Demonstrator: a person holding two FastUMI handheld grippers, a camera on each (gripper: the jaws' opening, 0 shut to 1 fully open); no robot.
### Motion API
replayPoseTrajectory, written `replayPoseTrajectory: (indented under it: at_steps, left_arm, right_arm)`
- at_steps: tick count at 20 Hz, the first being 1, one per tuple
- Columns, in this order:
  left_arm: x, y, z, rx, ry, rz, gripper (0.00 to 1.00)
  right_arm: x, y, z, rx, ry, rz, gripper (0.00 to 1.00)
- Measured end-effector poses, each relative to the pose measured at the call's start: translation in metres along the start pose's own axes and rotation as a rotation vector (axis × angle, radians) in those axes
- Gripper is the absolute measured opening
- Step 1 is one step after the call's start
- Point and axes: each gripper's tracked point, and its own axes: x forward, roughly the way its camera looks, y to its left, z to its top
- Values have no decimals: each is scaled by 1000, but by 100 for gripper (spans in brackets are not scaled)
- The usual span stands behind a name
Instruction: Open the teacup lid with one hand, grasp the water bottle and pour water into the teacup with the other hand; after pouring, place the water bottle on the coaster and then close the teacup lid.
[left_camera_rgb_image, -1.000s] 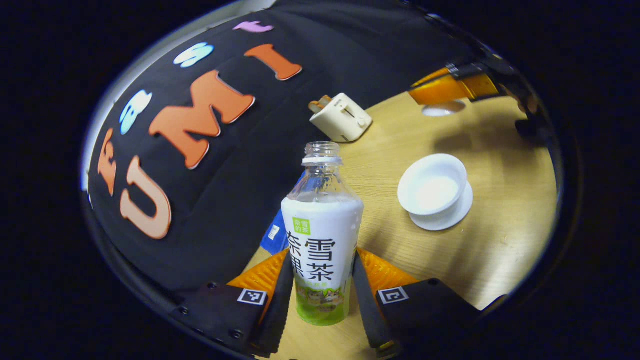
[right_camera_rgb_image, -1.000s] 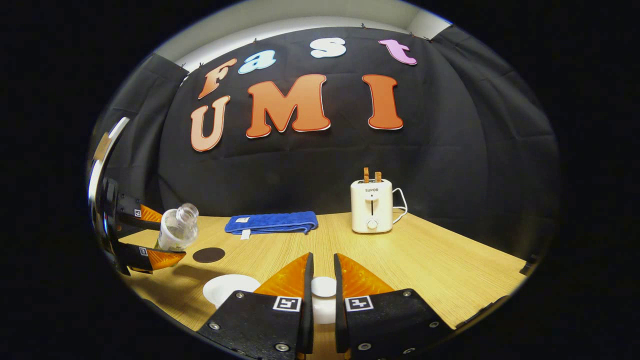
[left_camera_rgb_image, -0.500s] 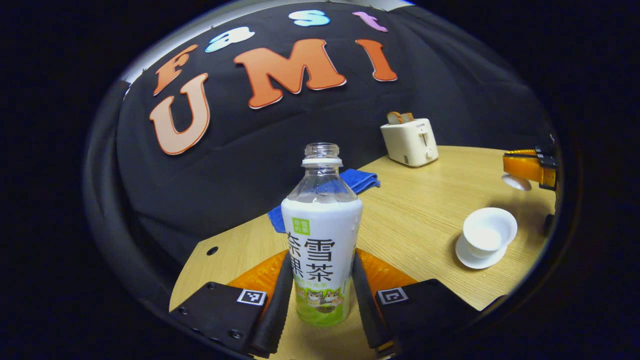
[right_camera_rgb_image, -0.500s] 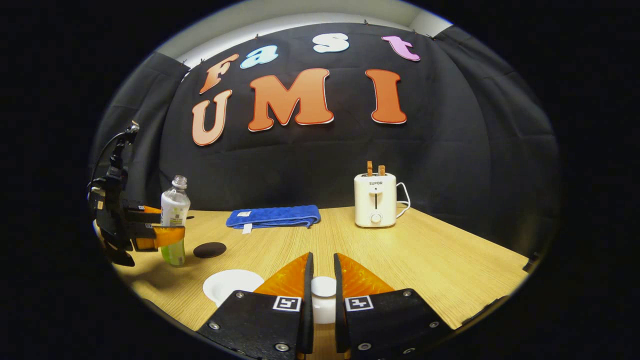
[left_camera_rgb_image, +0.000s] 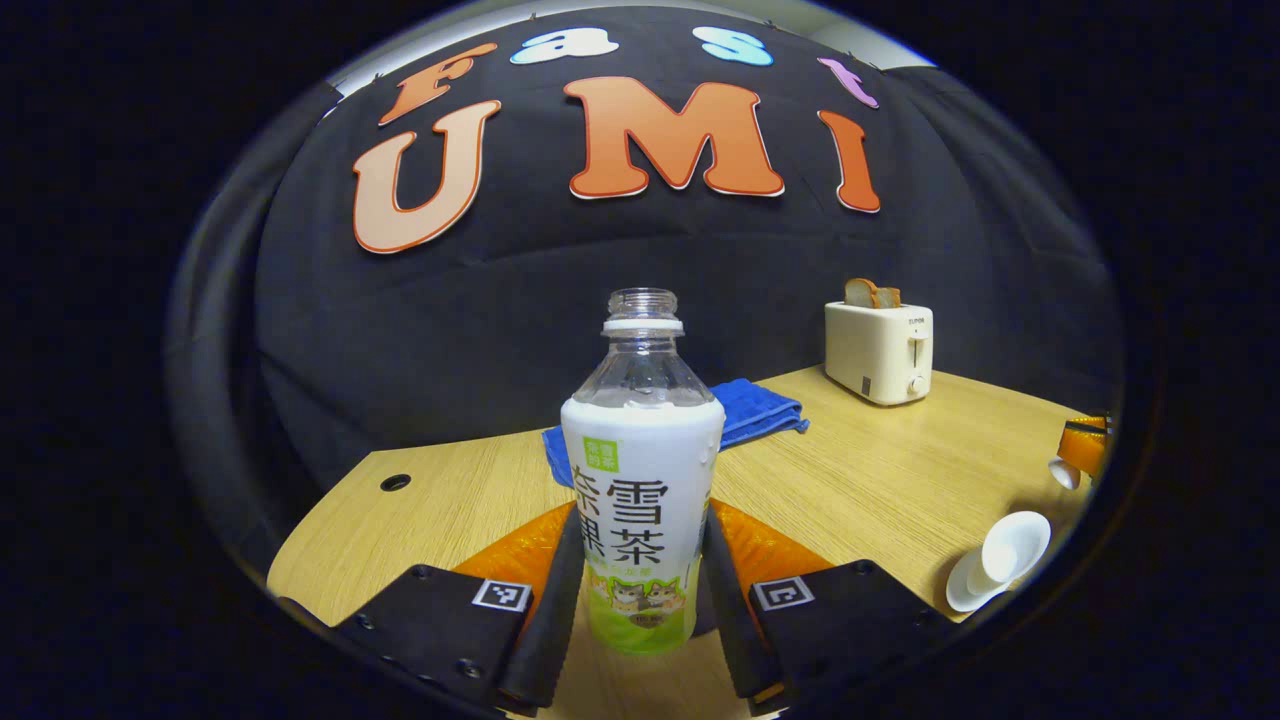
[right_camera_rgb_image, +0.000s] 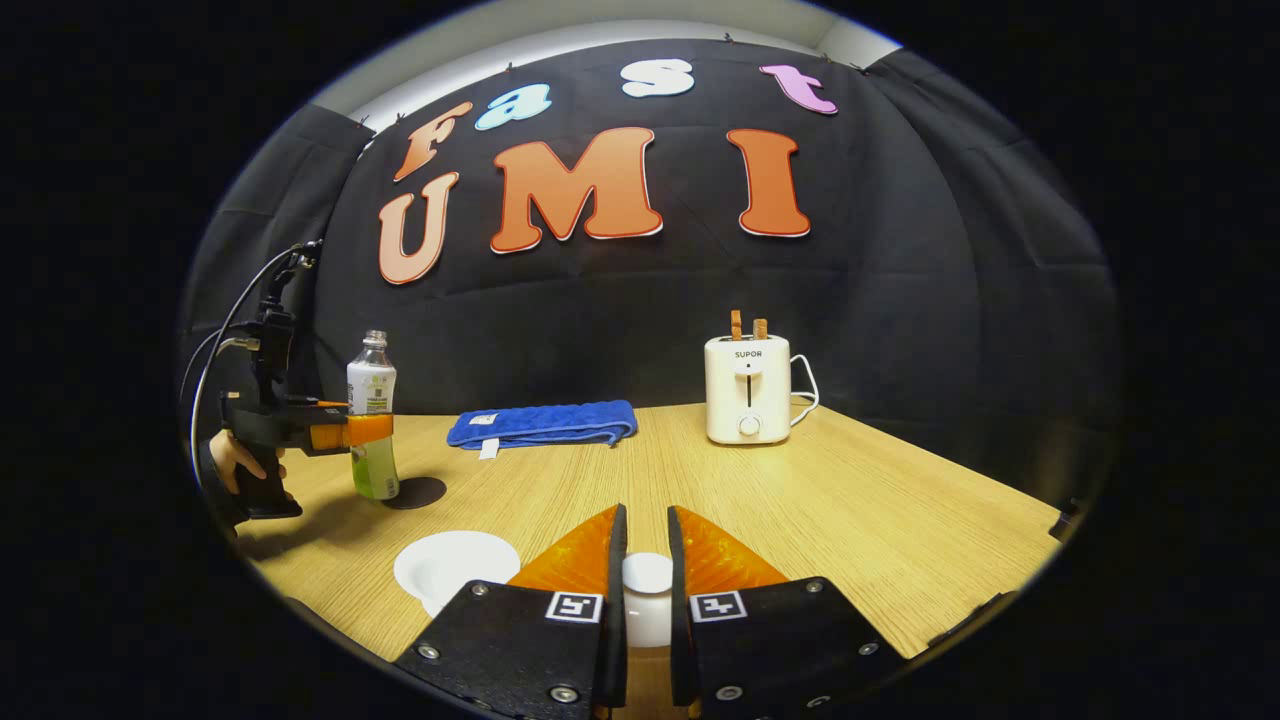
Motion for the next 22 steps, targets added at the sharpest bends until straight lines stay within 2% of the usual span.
replayPoseTrajectory:
  at_steps: [11,22]
  left_arm:
    - [23,0,-5,-111,-48,8,65]
    - [27,0,-12,-110,-41,17,70]
  right_arm:
    - [4,-1,-7,7,19,-2,17]
    - [2,1,-5,10,14,3,17]
